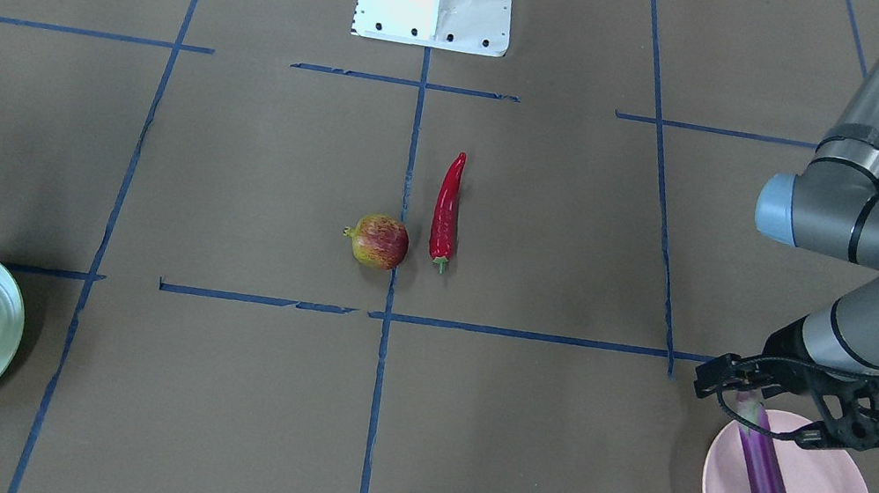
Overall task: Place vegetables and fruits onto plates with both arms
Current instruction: 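Lower the left gripper onto the red chili pepper and grasp it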
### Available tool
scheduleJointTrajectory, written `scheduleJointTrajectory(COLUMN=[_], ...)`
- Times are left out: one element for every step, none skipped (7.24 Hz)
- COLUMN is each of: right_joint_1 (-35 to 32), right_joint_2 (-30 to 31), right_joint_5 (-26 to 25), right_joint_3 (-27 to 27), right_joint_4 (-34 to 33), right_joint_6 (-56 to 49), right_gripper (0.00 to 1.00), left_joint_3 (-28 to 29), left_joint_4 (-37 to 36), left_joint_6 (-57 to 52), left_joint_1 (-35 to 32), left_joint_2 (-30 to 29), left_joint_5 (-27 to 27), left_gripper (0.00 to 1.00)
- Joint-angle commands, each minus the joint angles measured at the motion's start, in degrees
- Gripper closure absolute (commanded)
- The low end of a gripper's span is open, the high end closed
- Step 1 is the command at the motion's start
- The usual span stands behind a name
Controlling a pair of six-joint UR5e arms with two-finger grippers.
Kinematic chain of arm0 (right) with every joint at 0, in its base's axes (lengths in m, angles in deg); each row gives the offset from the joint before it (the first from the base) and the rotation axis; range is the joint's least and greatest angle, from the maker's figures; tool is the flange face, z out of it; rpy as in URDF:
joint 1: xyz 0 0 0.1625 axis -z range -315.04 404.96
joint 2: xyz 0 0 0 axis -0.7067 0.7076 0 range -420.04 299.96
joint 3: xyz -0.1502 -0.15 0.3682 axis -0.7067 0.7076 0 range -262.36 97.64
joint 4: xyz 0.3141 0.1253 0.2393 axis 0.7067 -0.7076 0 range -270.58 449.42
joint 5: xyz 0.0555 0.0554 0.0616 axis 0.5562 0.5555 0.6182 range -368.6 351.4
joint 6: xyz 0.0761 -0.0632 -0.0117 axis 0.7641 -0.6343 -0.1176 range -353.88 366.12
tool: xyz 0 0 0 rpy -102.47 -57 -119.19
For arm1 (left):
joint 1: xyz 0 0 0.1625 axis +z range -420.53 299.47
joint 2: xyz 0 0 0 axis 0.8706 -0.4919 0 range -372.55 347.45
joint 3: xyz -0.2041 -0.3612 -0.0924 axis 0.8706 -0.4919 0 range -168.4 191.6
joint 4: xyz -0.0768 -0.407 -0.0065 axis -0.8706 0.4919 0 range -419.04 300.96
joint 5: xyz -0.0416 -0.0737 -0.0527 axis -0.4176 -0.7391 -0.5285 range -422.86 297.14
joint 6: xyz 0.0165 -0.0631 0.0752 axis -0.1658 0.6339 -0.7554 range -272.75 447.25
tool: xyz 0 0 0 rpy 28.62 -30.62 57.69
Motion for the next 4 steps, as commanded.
scheduleJointTrajectory(right_joint_1=[-2.36,-2.54,-2.71,-2.63], right_joint_2=[2.40,3.29,4.26,6.88], right_joint_5=[3.02,2.94,2.59,2.67], right_joint_3=[-4.19,-8.92,-13.93,-18.07], right_joint_4=[-0.57,-5.27,-10.71,-11.73], right_joint_6=[-0.26,0.00,0.27,0.70], right_gripper=[0.00,0.00,0.00,0.00], left_joint_3=[-2.92,-4.75,-7.30,-12.46], left_joint_4=[-0.16,-0.43,-4.34,-11.17], left_joint_6=[10.10,15.19,19.42,21.20], left_joint_1=[4.51,8.10,10.40,15.12], left_joint_2=[-1.55,-2.17,-3.92,-4.63], left_joint_5=[2.65,4.76,6.09,10.27], left_gripper=[0.00,0.00,0.00,0.00])
